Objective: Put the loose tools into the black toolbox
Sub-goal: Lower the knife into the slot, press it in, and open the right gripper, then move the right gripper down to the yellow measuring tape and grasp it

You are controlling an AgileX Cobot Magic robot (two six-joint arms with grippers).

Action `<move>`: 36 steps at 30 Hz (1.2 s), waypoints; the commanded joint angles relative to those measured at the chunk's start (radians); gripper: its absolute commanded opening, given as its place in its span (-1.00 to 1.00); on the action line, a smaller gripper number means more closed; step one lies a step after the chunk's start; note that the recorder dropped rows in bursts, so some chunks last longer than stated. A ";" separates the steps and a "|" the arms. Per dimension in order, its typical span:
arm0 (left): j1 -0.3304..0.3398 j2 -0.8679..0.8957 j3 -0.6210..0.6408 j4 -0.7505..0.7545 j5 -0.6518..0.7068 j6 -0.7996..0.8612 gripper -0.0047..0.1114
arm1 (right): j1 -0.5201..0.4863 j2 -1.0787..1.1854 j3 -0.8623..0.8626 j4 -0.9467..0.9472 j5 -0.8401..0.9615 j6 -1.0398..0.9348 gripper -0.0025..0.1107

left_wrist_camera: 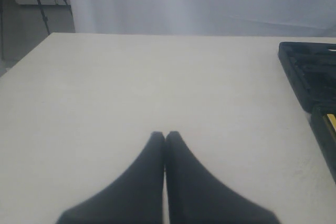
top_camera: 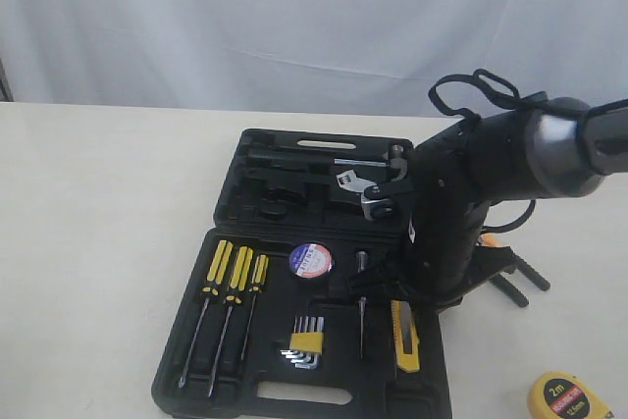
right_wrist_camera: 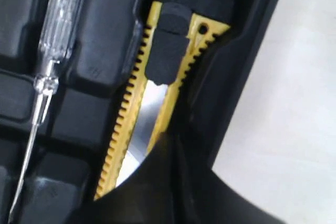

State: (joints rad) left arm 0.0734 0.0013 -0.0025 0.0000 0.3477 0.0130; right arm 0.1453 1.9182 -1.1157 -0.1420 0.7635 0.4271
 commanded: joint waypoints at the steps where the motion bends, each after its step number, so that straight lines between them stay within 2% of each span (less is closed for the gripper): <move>1: -0.005 -0.001 0.003 0.000 -0.005 -0.006 -0.92 | -0.001 0.006 0.001 0.006 -0.023 -0.010 -0.96; 9: -0.005 -0.001 0.003 0.000 -0.005 -0.006 -0.92 | -0.003 -0.102 -0.004 -0.005 -0.019 -0.014 -0.96; 15: -0.005 -0.001 0.003 0.000 -0.005 -0.006 -0.92 | -0.006 -0.196 -0.019 -0.039 0.105 -0.014 -0.96; 19: -0.005 -0.001 0.003 0.000 -0.005 -0.006 -0.92 | -0.058 -0.245 -0.021 -0.003 0.136 -0.048 -0.96; 23: -0.005 -0.001 0.003 0.000 -0.005 -0.006 -0.92 | -0.179 -0.304 -0.021 0.196 0.158 -0.220 -0.96; 26: -0.005 -0.001 0.003 0.000 -0.005 -0.006 -0.92 | -0.267 -0.360 -0.021 0.180 0.230 -0.284 -0.96; 32: -0.005 -0.001 0.003 0.000 -0.005 -0.006 -0.92 | -0.283 -0.461 0.012 0.082 0.324 -0.313 -0.96; 35: -0.005 -0.001 0.003 0.000 -0.005 -0.006 -0.92 | -0.283 -0.532 0.109 0.084 0.317 -0.324 -0.96; 36: -0.005 -0.001 0.003 0.000 -0.005 -0.006 -0.92 | -0.283 -0.575 0.190 0.084 0.300 -0.324 -0.96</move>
State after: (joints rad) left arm 0.0734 0.0013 -0.0025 0.0000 0.3477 0.0130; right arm -0.1313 1.3983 -1.0178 -0.0462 1.0658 0.1190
